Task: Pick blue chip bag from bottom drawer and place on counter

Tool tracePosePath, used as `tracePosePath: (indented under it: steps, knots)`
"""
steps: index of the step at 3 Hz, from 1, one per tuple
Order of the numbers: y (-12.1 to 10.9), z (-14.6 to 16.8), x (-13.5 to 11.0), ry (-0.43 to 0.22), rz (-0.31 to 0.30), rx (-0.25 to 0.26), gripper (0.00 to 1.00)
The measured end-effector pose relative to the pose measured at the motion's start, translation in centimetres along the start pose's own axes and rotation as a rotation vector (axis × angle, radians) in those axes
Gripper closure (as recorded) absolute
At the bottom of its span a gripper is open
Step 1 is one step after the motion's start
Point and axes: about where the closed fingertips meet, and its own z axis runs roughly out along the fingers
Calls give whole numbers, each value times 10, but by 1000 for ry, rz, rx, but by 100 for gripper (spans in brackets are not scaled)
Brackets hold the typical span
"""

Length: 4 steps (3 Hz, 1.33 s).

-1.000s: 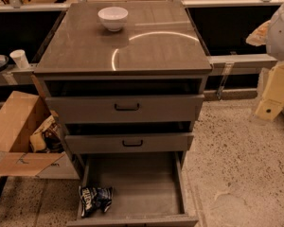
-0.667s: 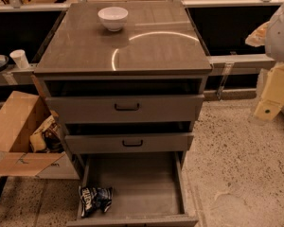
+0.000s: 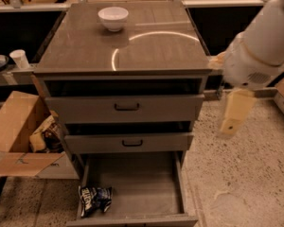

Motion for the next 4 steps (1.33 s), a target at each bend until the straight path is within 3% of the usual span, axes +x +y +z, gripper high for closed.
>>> tracePosePath:
  steps: [1,2,3,4]
  knots:
    - [31,120,-24,-66,-95,-153,0]
    - [65,204,-38,-128,-106,-271,0]
    - [65,208,-38,-131,-103,-271,0]
    - [67,249,-39,-156,-93,-274,0]
